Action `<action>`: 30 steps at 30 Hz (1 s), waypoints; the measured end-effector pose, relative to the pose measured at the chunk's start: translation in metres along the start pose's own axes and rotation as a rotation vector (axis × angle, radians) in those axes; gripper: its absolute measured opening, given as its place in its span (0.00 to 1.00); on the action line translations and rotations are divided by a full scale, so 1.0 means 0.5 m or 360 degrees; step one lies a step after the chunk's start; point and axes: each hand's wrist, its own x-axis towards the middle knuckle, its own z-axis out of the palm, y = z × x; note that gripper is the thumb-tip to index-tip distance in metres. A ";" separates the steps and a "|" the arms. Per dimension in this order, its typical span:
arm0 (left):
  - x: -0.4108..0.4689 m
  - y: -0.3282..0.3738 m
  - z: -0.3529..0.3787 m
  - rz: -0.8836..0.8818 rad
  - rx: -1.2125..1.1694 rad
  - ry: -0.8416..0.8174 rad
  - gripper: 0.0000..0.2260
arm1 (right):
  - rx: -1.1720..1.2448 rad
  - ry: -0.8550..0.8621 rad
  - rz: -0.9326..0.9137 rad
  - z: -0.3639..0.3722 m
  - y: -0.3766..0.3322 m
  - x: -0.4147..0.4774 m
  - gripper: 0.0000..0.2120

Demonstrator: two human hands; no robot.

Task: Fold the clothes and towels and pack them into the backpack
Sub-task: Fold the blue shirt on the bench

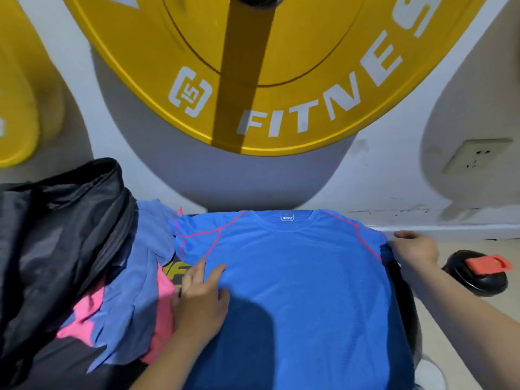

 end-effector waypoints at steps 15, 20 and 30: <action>-0.299 -0.061 -0.051 -0.0727 -0.0500 -0.0010 0.13 | 0.0136 0.0009 0.0080 -0.113 0.217 -0.354 0.25; -0.324 -0.072 -0.054 -0.0945 -0.0721 0.0018 0.08 | 0.0199 -0.0260 0.0157 -0.143 0.278 -0.369 0.18; -0.331 -0.072 -0.050 -0.1033 -0.1302 -0.0023 0.09 | 0.0036 -0.0641 0.0119 -0.203 0.300 -0.318 0.08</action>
